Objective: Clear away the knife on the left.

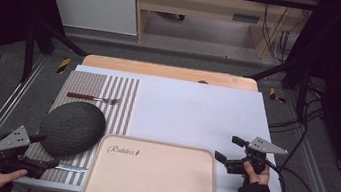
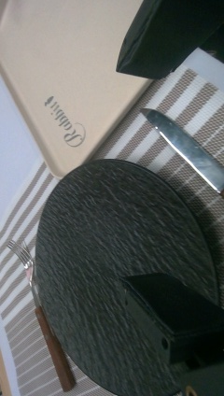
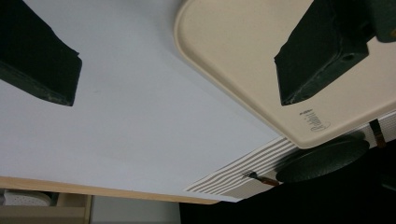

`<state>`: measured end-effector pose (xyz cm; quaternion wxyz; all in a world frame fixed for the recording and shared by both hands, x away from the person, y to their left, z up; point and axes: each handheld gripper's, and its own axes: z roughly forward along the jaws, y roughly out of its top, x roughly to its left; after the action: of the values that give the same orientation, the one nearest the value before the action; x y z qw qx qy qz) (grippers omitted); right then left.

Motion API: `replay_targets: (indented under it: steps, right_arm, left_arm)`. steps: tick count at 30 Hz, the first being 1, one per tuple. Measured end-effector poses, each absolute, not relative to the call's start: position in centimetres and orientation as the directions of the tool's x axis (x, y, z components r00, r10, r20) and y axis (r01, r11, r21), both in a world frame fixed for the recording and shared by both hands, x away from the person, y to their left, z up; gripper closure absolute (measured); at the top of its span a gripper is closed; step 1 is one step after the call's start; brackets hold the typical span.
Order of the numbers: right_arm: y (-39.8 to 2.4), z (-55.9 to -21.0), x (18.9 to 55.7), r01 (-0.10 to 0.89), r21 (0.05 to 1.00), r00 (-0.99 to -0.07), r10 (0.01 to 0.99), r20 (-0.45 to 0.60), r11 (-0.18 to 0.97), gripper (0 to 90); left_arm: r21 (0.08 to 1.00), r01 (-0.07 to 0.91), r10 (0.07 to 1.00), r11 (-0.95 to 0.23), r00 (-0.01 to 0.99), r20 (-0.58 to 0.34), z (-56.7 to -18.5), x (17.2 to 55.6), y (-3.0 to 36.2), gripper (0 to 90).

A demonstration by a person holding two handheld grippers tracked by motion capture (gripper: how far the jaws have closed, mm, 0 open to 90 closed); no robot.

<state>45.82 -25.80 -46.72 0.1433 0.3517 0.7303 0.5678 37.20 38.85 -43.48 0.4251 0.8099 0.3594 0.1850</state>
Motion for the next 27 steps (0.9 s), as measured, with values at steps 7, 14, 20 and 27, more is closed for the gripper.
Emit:
replay_targets:
  steps: [7, 14, 20, 27]
  right_arm:
    - [-25.8, -46.7, 45.8, 0.351, 0.93, -0.711, 0.677, 0.189, 0.109, 0.5]
    - [-25.7, -46.8, 45.8, 0.352, 0.929, -0.712, 0.677, 0.188, 0.112, 0.5]
    - [-25.7, -46.8, 45.8, 0.354, 0.928, -0.713, 0.676, 0.189, 0.113, 0.5]
    - [-25.7, -46.8, 45.9, 0.355, 0.928, -0.713, 0.675, 0.19, 0.115, 0.5]
  left_arm:
    - [0.773, 0.48, 0.759, -0.415, 0.651, 0.003, -44.6, 36.4, 39.9, 0.0]
    - [0.731, 0.529, 0.773, -0.431, 0.634, -0.003, -45.2, 36.2, 40.9, 2.8]
    - [0.694, 0.565, 0.781, -0.447, 0.625, -0.006, -45.7, 36.5, 41.0, 10.0]
    - [0.638, 0.586, 0.773, -0.5, 0.634, 0.023, -46.2, 37.0, 40.9, 16.9]
